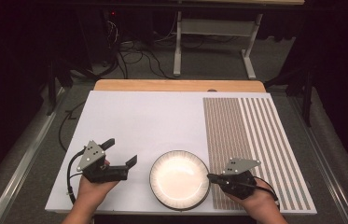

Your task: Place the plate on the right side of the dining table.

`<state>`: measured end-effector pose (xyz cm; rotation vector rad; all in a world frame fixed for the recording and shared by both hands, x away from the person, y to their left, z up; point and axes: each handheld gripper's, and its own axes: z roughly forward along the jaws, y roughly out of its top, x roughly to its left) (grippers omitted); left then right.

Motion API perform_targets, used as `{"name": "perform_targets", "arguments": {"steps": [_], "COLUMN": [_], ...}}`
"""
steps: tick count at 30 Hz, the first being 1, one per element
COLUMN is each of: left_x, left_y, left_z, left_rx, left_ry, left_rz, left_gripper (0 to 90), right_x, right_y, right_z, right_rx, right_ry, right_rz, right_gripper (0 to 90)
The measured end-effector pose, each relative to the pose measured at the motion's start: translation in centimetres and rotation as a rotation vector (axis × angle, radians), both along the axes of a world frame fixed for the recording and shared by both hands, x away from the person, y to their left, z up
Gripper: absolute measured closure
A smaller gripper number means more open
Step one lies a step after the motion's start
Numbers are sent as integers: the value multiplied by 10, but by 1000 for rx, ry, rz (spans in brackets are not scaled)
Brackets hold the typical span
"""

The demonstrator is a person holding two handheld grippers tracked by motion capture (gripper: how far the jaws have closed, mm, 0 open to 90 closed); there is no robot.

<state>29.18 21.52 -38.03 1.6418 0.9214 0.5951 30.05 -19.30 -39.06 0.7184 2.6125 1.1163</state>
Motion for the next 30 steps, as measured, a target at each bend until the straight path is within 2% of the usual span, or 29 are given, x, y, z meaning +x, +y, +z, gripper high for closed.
{"name": "perform_targets", "arguments": {"steps": [12, 19, 30], "left_x": [0, 0, 0], "left_y": [0, 0, 0], "left_z": [0, 1, 1], "left_rx": [-3, -6, -11], "left_ry": [0, -1, 0], "left_rz": [-2, -2, -2], "left_gripper": [23, 23, 24], "right_x": [-1, -4, -3], "right_y": [8, 21, 21], "right_z": [-2, -6, -6], "right_rx": [-6, -18, -16], "right_ry": [-2, -6, -4], "right_rz": [19, 42, 37], "right_gripper": [900, 900, 900]}}
